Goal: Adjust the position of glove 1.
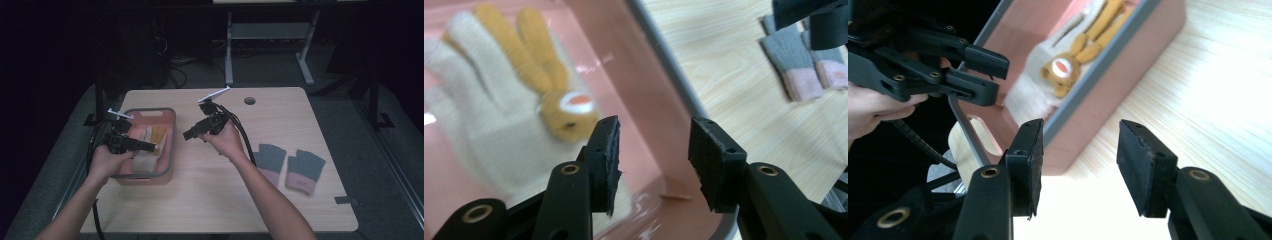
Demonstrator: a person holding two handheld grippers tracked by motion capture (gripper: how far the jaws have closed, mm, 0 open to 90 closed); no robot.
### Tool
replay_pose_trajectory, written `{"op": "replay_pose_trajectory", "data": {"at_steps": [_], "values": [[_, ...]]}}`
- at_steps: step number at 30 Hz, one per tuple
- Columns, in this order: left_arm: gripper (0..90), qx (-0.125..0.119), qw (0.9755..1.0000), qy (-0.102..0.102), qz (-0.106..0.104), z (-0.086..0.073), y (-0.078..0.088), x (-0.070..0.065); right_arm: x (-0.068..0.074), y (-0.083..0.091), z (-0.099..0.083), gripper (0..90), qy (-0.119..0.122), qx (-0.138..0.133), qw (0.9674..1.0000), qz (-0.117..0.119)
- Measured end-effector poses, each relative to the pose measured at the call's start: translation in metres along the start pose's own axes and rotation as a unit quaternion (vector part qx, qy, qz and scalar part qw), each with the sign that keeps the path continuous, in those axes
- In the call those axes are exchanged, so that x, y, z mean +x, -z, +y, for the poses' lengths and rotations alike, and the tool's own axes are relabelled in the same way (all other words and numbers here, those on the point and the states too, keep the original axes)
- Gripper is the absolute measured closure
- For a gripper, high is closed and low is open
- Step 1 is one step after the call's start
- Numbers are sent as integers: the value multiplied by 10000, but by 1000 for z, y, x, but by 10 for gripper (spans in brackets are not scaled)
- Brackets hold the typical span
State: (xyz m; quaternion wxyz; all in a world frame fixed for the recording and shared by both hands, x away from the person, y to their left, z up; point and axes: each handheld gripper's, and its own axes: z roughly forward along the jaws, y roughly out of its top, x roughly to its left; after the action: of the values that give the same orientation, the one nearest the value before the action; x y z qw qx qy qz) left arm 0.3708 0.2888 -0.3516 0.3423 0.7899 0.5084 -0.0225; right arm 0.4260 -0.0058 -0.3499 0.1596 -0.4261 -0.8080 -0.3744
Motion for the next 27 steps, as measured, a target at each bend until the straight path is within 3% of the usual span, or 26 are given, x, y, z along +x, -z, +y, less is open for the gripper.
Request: {"op": "replay_pose_trajectory", "data": {"at_steps": [13, 27], "values": [[508, -51, 9997, -202, -100, 15, -5, -20, -13, 25, -15, 508, -111, -97, 9997, -173], [455, 24, 9987, -425, -277, 22, -21, -47, -29, 49, -36, 495, -232, -201, 9986, -427]]}}
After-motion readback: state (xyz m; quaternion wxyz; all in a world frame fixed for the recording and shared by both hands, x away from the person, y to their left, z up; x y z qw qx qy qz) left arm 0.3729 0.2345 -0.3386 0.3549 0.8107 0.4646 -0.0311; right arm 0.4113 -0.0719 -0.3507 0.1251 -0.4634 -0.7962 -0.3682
